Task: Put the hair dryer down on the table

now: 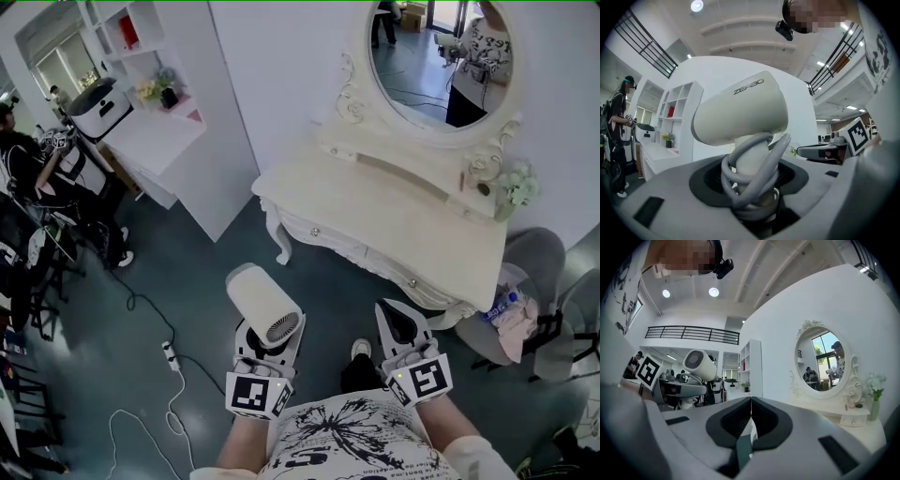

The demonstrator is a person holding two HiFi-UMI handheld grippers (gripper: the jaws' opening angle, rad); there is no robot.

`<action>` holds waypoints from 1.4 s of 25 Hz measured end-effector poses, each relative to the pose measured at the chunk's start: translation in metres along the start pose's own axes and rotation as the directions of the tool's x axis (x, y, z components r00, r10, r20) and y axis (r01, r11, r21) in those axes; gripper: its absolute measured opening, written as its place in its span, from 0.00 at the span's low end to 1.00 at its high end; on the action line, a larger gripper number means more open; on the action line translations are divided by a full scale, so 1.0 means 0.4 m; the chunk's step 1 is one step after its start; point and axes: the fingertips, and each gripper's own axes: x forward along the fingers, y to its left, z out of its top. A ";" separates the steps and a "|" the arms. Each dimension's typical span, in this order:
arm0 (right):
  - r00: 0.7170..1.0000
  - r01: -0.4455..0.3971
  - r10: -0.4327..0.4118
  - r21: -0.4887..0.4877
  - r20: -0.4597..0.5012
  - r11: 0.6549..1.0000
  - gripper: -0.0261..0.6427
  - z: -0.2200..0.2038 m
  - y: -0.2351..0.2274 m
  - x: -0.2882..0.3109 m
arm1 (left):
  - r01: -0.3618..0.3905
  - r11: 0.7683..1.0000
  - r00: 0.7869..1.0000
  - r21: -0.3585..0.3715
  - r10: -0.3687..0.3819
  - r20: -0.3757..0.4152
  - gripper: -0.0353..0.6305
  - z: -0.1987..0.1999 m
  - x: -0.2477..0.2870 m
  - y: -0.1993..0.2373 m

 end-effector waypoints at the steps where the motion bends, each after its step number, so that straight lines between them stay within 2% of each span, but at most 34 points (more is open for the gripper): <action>1: 1.000 -0.009 0.009 -0.003 0.002 1.000 0.07 0.008 -0.024 0.024 | -0.008 1.000 1.000 0.003 0.008 0.003 0.43 0.009 0.030 0.006; 9: 0.998 -0.048 0.050 -0.053 0.031 0.997 0.07 0.073 -0.264 0.204 | -0.037 0.999 0.999 -0.002 0.037 0.032 0.43 0.056 0.313 0.030; 14: 0.999 -0.038 0.040 -0.063 0.034 0.997 0.07 0.067 -0.407 0.265 | -0.017 1.000 0.998 -0.015 0.018 0.066 0.43 0.073 0.486 0.010; 20: 0.999 0.014 -0.012 -0.045 0.032 0.999 0.07 0.059 -0.539 0.305 | 0.034 0.999 0.998 -0.010 -0.033 0.049 0.43 0.069 0.638 -0.014; 25: 0.996 0.084 -0.084 -0.026 0.009 0.996 0.07 0.032 -0.613 0.336 | 0.114 0.993 0.993 0.025 -0.114 0.000 0.43 0.040 0.750 -0.025; 31: 0.974 0.225 -0.225 -0.028 -0.002 0.974 0.07 0.037 -0.713 0.397 | 0.290 0.955 0.957 0.055 -0.290 -0.014 0.43 0.060 0.927 -0.027; 35: 0.937 0.349 -0.349 -0.010 0.001 0.937 0.07 0.049 -0.787 0.439 | 0.421 0.905 0.907 0.066 -0.419 -0.040 0.43 0.059 1.056 -0.025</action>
